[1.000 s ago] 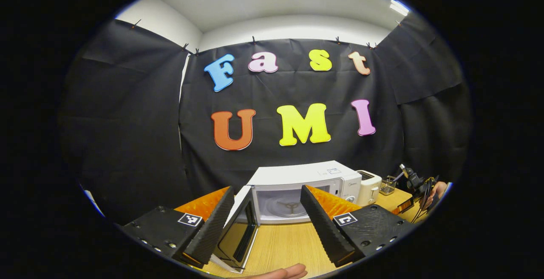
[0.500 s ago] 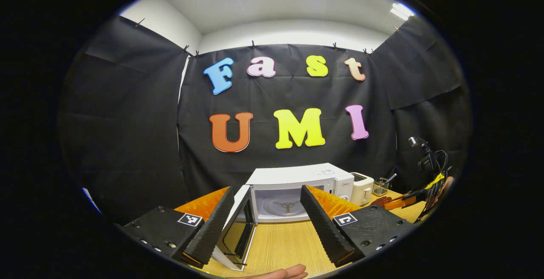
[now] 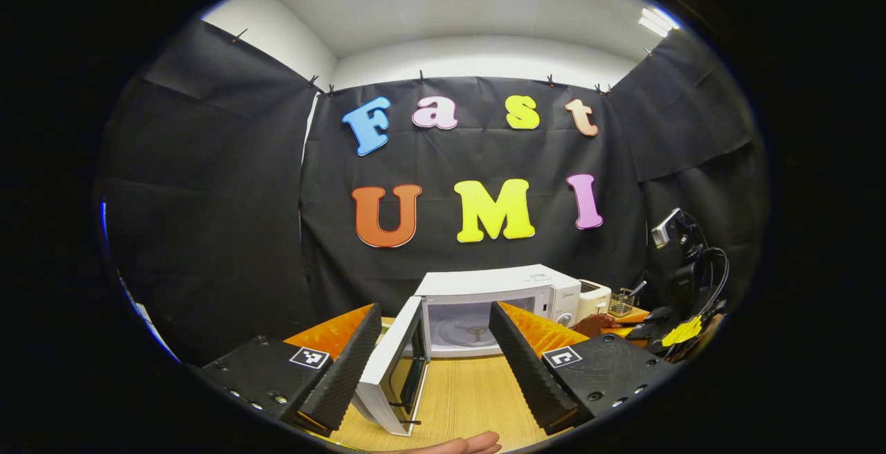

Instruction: Open the microwave oven with the left hand, put the food in, and close the microwave oven.

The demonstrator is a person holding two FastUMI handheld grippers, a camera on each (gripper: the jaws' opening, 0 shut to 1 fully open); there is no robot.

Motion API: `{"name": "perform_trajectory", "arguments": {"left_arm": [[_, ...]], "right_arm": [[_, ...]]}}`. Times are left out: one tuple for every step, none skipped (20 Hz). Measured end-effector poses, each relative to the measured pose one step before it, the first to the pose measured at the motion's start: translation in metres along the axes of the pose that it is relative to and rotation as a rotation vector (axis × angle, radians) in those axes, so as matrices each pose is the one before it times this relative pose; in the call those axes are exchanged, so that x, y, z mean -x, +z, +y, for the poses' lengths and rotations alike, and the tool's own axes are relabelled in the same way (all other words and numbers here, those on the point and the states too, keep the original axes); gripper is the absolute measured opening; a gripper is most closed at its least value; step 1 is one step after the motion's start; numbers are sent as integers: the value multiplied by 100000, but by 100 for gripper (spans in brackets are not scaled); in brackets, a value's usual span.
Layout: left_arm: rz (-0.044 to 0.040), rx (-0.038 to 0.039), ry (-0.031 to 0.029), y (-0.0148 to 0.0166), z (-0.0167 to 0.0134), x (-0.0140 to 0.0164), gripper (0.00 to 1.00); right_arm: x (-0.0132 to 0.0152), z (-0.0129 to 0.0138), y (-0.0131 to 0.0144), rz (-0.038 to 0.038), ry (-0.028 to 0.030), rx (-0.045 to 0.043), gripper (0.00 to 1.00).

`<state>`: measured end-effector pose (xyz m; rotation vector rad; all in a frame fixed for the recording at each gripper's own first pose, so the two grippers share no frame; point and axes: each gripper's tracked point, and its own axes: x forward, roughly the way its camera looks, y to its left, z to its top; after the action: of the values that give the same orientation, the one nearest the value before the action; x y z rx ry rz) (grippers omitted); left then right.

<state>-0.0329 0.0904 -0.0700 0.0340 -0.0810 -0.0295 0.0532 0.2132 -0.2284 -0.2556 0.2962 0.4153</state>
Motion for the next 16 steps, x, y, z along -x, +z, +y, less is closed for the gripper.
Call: {"name": "perform_trajectory", "arguments": {"left_arm": [[460, 111, 577, -309, 535, -52, 96], [439, 218, 232, -208, 401, 37, 96], [179, 302, -258, -127, 323, 93, 96], [-583, 487, -632, -134, 281, 117, 96], [-1436, 572, -1087, -37, 107, -123, 96], [-1497, 875, -929, -15, 201, -18, 96], [-428, 761, -875, -282, 211, 109, 96], [-159, 741, -351, -444, 287, -29, 96], [108, 627, 101, -391, 515, -108, 96], [-132, 354, 311, -110, 506, -27, 96], [-130, 347, 702, -74, 567, -148, 96], [654, 504, 852, -350, 552, -162, 96], [496, 587, 523, -304, 434, -98, 96], [162, 485, 206, -247, 272, -161, 96], [542, 305, 485, -273, 429, -61, 96], [426, 112, 722, -198, 503, -98, 96]], "right_arm": [[-669, 761, 31, 11, 364, 176, 11], [-722, 636, 165, 84, 494, -629, 11], [-776, 417, 211, 60, 143, -1181, 11], [-949, 427, 318, -231, -465, -1520, 10], [-1160, 368, 345, -859, -691, -1977, 10], [-1212, 308, 480, -1211, -881, -2411, 10], [-1271, 418, 203, -950, -741, -2720, 10], [-1264, 575, 30, -207, -472, -3198, 10], [-1345, 670, -87, -14, -50, -3322, 10], [-1554, 683, 128, -65, -121, -3024, 10], [-1658, 660, 177, -602, -337, -2644, 10], [-1439, 457, 135, -642, -852, -1808, 11], [-1474, 504, 128, -1131, -1108, -1584, 10], [-1439, 541, 219, -1303, -832, -1298, 10], [-1395, 676, 0, -807, -263, -1656, 11], [-1528, 676, -100, -219, 103, -2394, 11]]}}
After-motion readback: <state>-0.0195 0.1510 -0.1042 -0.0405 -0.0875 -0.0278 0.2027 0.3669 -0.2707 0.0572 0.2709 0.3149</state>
